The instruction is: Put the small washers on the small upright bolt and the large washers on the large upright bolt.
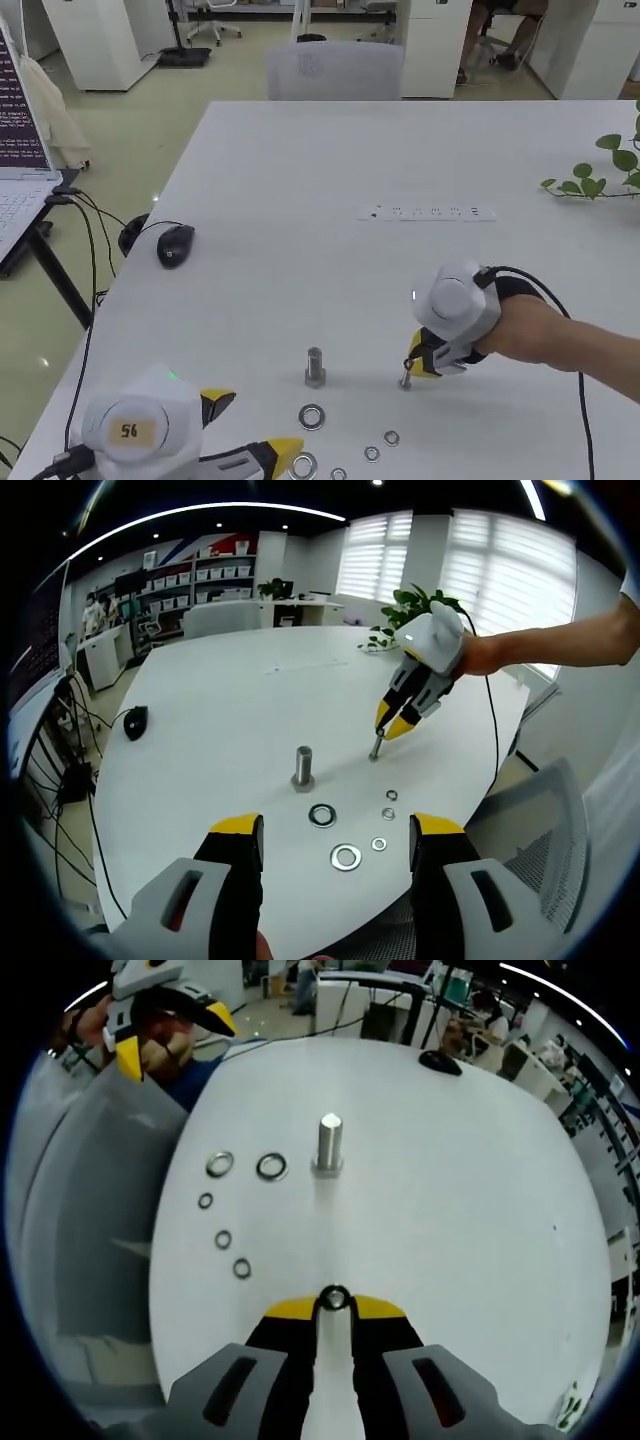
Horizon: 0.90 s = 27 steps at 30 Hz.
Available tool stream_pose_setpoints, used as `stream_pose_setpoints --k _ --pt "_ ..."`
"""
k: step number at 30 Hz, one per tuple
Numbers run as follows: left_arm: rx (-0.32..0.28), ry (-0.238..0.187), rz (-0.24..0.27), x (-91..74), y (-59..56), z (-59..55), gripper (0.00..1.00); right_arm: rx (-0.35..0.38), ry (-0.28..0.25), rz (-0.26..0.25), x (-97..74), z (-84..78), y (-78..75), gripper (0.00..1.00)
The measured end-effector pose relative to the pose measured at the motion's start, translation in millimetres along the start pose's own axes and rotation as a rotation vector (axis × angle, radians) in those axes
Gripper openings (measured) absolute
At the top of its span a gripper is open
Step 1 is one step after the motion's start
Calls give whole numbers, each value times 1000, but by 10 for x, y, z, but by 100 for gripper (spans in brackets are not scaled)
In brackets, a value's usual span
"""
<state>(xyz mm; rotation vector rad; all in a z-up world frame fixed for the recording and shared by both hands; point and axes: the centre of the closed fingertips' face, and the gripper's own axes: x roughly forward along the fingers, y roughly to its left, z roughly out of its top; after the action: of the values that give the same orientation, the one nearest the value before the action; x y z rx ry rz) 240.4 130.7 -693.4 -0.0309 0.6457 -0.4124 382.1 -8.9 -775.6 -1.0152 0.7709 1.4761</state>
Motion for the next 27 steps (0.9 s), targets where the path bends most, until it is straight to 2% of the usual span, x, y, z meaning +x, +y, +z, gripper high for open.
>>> stream_pose_setpoints --k 16,27 --pt "-5 2 12 -44 42 -11 58 44 40 8 289 -155 45 13" --pt "4 12 9 -31 39 -12 58 80 48 12 369 -252 77 14"
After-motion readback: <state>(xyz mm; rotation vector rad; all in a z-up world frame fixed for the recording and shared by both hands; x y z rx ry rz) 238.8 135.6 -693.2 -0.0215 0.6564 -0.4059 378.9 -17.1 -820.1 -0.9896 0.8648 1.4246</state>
